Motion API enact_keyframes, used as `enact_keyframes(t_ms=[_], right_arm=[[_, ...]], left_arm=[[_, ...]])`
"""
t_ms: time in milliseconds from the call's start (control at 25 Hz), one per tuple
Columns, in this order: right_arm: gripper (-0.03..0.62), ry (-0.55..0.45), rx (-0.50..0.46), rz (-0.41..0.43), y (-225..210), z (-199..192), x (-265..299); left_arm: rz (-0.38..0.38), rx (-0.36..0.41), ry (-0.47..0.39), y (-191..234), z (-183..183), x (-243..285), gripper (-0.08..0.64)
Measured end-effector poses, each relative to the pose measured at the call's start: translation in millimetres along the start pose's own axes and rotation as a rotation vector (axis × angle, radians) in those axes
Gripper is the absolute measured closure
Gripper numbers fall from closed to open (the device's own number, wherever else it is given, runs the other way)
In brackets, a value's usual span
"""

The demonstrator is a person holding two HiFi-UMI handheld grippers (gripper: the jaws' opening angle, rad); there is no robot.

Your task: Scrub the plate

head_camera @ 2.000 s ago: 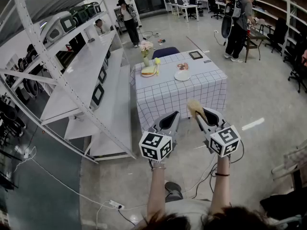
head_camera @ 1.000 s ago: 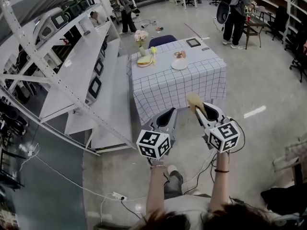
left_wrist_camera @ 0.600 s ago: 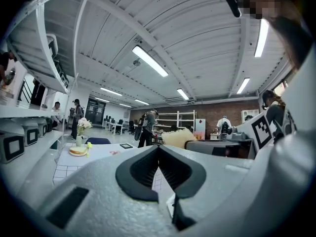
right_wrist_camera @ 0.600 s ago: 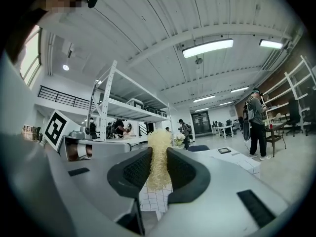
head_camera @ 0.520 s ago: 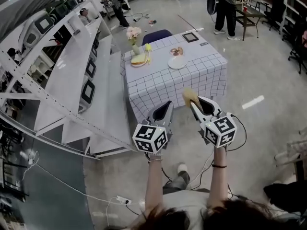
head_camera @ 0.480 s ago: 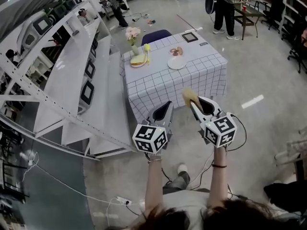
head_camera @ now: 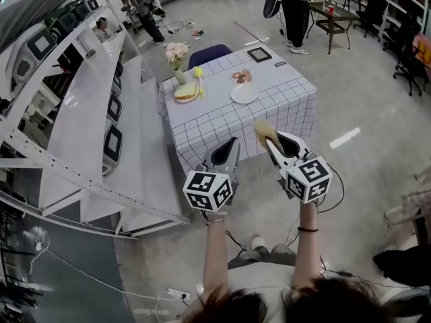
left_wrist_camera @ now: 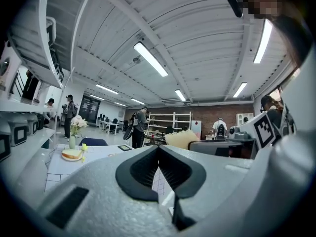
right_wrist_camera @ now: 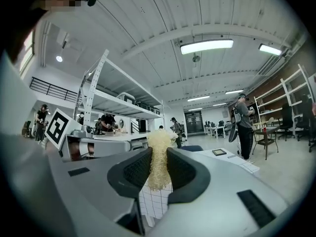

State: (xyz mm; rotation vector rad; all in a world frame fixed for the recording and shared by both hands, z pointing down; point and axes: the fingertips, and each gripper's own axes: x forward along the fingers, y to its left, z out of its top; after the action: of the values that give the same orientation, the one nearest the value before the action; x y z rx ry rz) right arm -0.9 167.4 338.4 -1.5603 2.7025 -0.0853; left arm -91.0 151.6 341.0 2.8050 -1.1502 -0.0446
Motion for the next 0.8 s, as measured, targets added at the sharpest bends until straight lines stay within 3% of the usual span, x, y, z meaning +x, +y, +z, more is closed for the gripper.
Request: enact_keyframes(t_ms=[800], right_arm=[[0.512,0.024,0.011,-0.030,-3,-13,27]], left_arm=[[-0.018,-0.022,0.029,24,-19,3,0.549]])
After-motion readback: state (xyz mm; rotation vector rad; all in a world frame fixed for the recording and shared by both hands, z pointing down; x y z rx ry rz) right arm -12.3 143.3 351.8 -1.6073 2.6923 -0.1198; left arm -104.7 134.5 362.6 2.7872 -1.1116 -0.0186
